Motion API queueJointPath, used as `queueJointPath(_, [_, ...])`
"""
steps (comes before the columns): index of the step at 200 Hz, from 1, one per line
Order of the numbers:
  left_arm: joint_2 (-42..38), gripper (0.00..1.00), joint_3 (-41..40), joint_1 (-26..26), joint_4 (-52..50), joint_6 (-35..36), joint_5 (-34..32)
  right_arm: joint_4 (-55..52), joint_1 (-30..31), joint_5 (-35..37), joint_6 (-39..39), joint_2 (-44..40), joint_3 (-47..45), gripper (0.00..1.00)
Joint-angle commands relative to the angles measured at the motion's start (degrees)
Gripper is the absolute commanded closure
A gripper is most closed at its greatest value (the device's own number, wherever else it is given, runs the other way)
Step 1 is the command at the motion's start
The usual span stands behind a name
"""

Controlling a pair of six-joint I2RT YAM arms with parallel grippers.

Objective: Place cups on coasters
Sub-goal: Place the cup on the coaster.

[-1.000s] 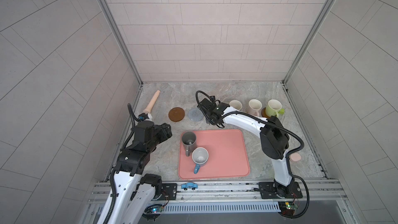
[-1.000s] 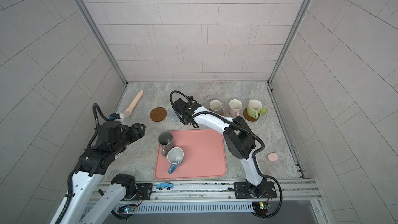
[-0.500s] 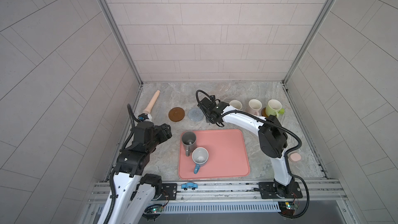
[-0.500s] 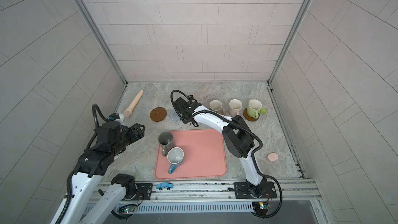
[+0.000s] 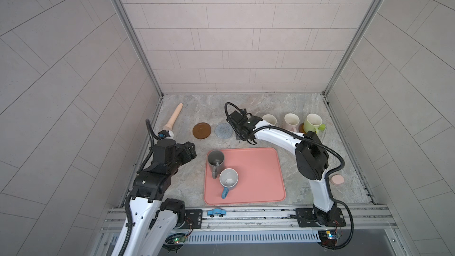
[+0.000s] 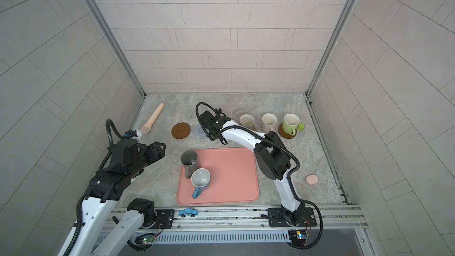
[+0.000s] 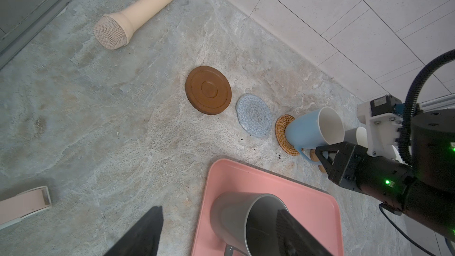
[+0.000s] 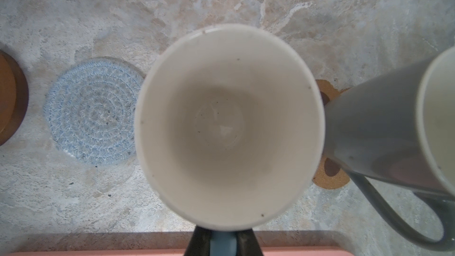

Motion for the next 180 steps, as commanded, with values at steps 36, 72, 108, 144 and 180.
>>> queueJointPath(36, [-0.8,0.21,1.3,0.2,-1.1,0.5,-0.8,1.5,-0.2,1.2,1.3,0.5,0.6,0.90])
queueJointPath(72, [-0.9,0.21,1.4,0.2,-1.2,0.6,-0.9,1.3,-0.2,1.2,1.6,0.3,0.6,0.87])
queueJointPath(108, [-1.3,0.20,1.3,0.2,-1.6,0.6,-1.1,1.1,-0.2,1.4,1.6,-0.1,0.4,0.82])
queueJointPath(144, [-1.6,0.20,1.4,0.2,-1.8,0.6,-1.3,1.1,-0.2,1.3,1.7,-0.2,0.4,0.79])
queueJointPath(180, [-1.7,0.20,1.3,0.2,-1.8,0.6,-1.4,1.2,-0.2,1.2,1.9,-0.7,0.1,0.76])
